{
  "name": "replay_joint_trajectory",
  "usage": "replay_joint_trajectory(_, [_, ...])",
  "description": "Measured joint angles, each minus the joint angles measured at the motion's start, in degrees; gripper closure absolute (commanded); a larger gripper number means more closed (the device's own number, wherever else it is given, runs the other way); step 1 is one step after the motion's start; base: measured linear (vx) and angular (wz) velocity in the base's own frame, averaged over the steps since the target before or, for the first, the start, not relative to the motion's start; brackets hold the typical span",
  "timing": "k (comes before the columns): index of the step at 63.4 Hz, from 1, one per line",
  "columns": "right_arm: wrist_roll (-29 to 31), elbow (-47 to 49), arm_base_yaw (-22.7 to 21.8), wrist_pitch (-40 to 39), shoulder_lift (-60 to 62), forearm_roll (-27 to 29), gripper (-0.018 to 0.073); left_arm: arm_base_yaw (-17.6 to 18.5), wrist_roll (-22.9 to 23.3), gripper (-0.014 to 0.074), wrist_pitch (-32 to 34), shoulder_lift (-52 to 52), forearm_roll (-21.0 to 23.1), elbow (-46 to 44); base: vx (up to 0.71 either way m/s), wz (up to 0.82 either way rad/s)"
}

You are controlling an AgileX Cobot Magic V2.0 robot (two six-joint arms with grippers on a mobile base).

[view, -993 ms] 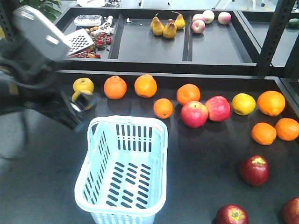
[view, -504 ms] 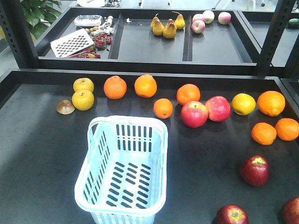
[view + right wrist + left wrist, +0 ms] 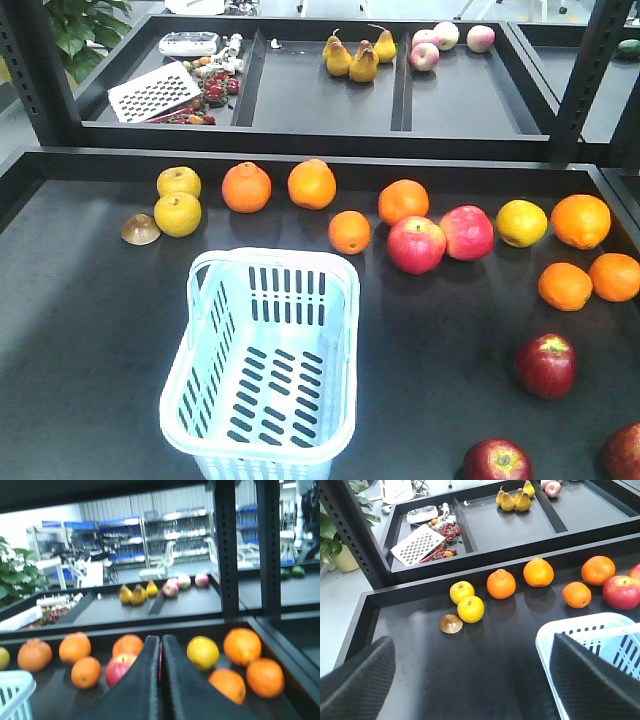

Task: Pick three apples into basket with both arms
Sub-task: 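Reach the right gripper down to a red apple near the robot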

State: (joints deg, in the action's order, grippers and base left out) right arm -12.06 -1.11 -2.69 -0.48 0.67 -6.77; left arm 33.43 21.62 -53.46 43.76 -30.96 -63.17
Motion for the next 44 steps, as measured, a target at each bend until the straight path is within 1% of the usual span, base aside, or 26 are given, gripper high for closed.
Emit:
replay_joint_trajectory(7, [-0.4,4.7,0.0,8.5,-0.1,1.5,0.0568,0.0,0.0,0.0008,0.0,0.0,0.0,0.0,0.0,0.0])
replay_joint_trajectory(15, [-0.4,13.2,0.0,17.5,-3.8,2.5,0.0568,0.0,0.0,0.0008,0.0,0.0,0.0,0.0,0.0,0.0])
replay_joint_trajectory(28, [-0.2,28.4,0.0,39.8,-17.9,2.7,0.0568,0.0,0.0,0.0008,0.0,0.0,0.0,0.0,0.0,0.0])
replay_joint_trajectory(34, [-0.2,33.9,0.0,48.1,-24.7,2.7,0.0568,0.0,0.0,0.0008,0.0,0.0,0.0,0.0,0.0,0.0])
replay_joint_trajectory(38, [-0.2,36.7,0.0,51.5,-28.4,2.7,0.0568,0.0,0.0,0.0008,0.0,0.0,0.0,0.0,0.0,0.0])
replay_joint_trajectory(44, [-0.2,39.1,0.0,52.7,-32.7,2.7,0.0568,0.0,0.0,0.0008,0.0,0.0,0.0,0.0,0.0,0.0])
